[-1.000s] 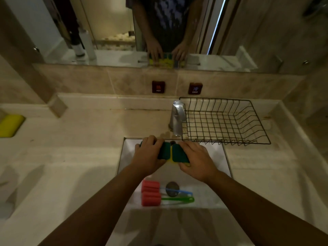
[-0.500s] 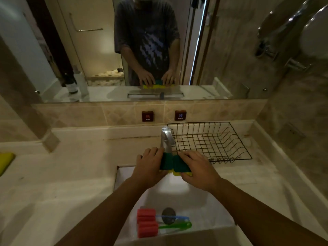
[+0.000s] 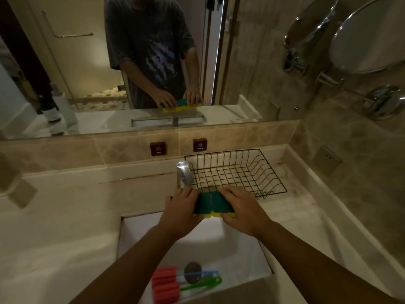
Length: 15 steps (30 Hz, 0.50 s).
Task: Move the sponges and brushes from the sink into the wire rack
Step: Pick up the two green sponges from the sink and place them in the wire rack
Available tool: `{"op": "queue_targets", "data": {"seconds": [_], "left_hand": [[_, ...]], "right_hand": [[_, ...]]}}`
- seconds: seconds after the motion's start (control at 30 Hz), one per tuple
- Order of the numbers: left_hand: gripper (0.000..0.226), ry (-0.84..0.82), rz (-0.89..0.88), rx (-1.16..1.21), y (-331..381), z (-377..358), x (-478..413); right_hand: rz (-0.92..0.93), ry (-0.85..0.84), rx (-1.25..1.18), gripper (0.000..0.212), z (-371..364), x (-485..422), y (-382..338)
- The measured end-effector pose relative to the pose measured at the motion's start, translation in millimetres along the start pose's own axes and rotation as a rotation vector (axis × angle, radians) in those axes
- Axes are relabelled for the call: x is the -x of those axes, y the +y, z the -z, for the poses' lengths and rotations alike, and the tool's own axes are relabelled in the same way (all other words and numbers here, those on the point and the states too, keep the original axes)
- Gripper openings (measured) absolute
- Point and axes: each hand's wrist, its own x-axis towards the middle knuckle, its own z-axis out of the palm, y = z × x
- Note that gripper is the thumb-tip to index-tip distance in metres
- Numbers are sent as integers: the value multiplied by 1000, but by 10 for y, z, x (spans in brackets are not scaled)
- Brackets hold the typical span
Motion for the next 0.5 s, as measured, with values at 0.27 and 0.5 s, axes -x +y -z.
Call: {"op": "queue_targets", "data": {"seconds": [0.27, 0.5], "left_hand": [[60, 18, 25, 5, 126, -164, -195], [60, 31, 101, 7, 279, -375, -409]], "right_hand": [[77, -18, -35, 73, -7, -130, 388], [127, -43, -79, 73, -88, -295, 801]]}}
